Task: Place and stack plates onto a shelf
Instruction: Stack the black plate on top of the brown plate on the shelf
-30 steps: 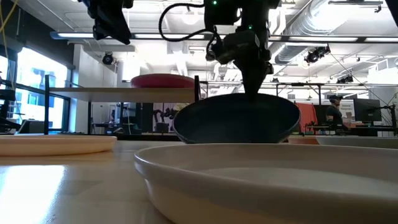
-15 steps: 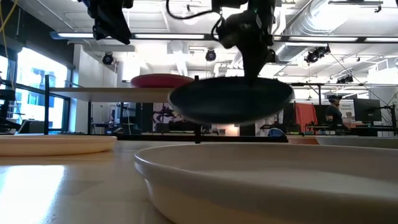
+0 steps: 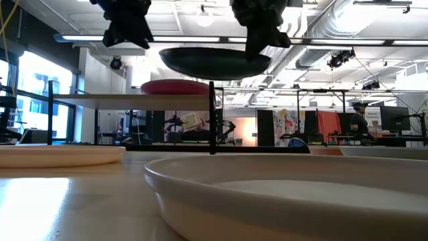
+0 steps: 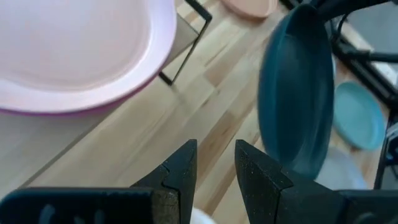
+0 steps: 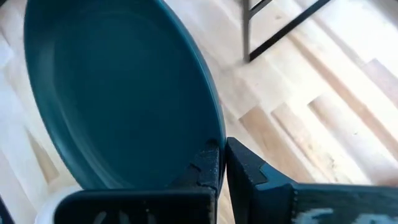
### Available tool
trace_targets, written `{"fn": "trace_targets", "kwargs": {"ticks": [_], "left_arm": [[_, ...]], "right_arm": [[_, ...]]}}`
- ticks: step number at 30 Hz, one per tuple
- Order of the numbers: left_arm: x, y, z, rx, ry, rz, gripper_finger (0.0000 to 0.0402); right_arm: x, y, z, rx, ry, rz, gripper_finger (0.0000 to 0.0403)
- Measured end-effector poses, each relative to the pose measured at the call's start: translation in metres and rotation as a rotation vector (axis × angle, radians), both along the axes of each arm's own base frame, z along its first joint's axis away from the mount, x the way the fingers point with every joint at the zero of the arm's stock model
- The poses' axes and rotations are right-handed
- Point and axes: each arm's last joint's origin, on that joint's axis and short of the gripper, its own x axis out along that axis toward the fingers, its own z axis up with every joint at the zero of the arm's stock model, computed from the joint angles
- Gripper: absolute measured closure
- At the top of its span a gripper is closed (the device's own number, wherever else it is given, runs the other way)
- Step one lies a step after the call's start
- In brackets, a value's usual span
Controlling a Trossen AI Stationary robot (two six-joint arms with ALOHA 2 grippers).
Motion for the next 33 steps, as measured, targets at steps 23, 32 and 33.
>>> {"fn": "trace_targets", "kwargs": {"ticks": [23, 32, 33], "left_arm": [[0.037, 0.011, -0.015, -0.026, -0.047, -0.006, 0.0303], [0.048, 0.013, -0.022, -0.04, -0.04, -0.017, 0.0303], [0.049, 0.014, -0.024, -0.042, -0.034, -0.017, 0.0303]], "right_arm": [[-0.006, -0.028, 0.004, 0.002, -0.01, -0.1, 0.0403], [-0.006, -0.029, 0.004, 0.001, -0.009, -0.102, 0.0403], [-0.006, -0.029, 0.004, 0.001, -0.009, -0.102, 0.0403]]}}
